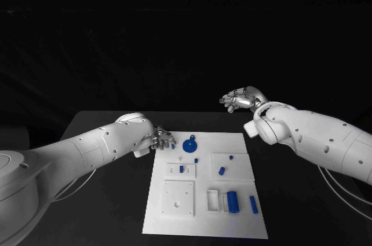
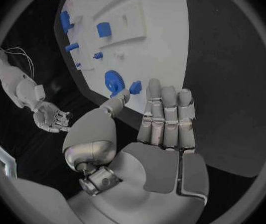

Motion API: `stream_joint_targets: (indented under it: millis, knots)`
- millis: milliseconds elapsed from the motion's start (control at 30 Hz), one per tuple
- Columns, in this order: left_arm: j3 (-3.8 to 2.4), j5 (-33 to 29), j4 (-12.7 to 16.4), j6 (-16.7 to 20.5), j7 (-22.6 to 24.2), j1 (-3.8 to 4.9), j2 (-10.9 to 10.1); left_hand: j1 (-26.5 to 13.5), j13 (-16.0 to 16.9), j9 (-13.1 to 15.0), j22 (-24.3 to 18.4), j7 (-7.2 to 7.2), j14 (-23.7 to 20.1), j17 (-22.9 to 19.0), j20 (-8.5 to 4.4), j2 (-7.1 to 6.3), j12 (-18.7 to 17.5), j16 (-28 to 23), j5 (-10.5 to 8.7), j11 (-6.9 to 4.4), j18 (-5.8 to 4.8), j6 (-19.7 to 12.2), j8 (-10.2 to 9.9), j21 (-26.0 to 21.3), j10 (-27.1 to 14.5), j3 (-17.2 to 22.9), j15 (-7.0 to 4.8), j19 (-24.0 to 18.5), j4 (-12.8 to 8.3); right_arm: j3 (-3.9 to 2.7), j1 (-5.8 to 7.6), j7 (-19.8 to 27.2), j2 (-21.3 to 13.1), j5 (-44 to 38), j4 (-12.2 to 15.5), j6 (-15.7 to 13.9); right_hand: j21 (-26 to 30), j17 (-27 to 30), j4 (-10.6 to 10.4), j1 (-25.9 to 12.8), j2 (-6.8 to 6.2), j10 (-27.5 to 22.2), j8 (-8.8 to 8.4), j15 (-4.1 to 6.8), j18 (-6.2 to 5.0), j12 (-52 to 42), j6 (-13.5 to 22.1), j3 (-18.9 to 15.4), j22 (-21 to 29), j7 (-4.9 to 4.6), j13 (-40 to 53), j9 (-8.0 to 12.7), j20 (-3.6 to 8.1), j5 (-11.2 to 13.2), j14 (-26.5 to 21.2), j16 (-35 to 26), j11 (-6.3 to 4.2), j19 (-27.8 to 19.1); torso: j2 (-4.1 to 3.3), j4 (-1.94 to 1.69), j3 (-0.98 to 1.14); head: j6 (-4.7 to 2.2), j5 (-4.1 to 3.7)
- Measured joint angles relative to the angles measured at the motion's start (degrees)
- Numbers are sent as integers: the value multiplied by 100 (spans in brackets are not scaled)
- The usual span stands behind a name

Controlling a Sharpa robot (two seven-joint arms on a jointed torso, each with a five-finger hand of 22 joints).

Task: Assemble the parts on the task board

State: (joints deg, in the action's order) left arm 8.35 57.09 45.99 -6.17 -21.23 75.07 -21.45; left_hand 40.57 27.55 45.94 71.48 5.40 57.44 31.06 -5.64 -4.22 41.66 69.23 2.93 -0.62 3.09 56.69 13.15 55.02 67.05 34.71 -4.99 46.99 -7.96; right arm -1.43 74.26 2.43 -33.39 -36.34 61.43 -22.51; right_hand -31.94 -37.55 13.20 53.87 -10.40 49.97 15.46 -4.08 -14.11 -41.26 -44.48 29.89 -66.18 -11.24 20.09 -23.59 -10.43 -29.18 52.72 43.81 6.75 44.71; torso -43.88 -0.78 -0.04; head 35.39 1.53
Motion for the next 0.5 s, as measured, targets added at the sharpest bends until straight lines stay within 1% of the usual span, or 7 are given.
stream_joint_targets:
  millis: [33, 67, 133, 300, 500]
  knots:
    - [0, -6, -4, -1, 3, -2, 6, 0, 0, 0, 0, 0, 0, 0, 0, 0, 0, 0, 0, 0, 0, 0, 0, 0, 0, 11, 0, 0, -11, 0, 0, 0, 2, 0, 0, 0, 0, 0, 0, 0, 0, 0, 0, 0, 0, 0, 0, 0, -3, 0, 0, 0, 0, 0, 0, 0, 0, 0, 0, -1, 0, 1, 0]
    - [0, -14, -7, -1, 9, -6, 12, 3, 0, -1, 0, 0, 0, 5, 0, 44, 0, 0, 0, 0, 0, 0, 0, 0, 0, 0, 0, 0, -32, 0, 0, -1, 5, 0, 1, 1, 0, 0, 0, 0, 0, 0, 0, 0, 0, 0, 0, 0, -3, 0, 0, 0, 0, 0, 0, 0, 0, 0, 0, -1, -1, 1, -1]
    - [0, -25, -19, -2, 18, -14, 22, 2, 0, -5, 7, 0, 0, 5, 0, 48, 0, 0, 0, 0, 1, 0, 0, 0, 0, 0, 0, 0, -49, 0, 0, -2, 8, 0, 1, 3, 0, 0, 0, 0, 0, 0, 0, 0, 0, 0, 0, 0, -3, 0, 1, 0, 0, 0, 0, 0, 0, 0, -1, -1, -1, 1, -1]
    - [-3, -56, -55, -3, 48, -30, 48, 99, 5, -24, 24, -1, 0, 5, 0, 145, -39, 0, 0, 0, 0, 0, 34, 0, 0, 17, 0, 0, -159, 0, 0, -4, 11, 0, 1, 4, 0, 0, 0, 0, 0, 0, 0, 0, 0, 0, 14, 0, -2, -14, -8, 0, 0, 0, 0, 0, 0, 0, -1, 1, 0, 2, 5]
    - [-7, -91, -80, -3, 77, -40, 59, 147, 5, -50, 32, -10, 0, 4, 0, 193, -39, 0, 0, 0, 1, 10, 43, 0, 0, 28, 0, 0, -204, 0, 0, -6, 33, 0, -18, 7, 0, 0, 0, 0, 0, 0, 0, 0, 0, 0, 14, 0, -2, -14, -7, -1, 0, 0, 0, 0, 0, 0, -2, -1, -2, 3, 6]
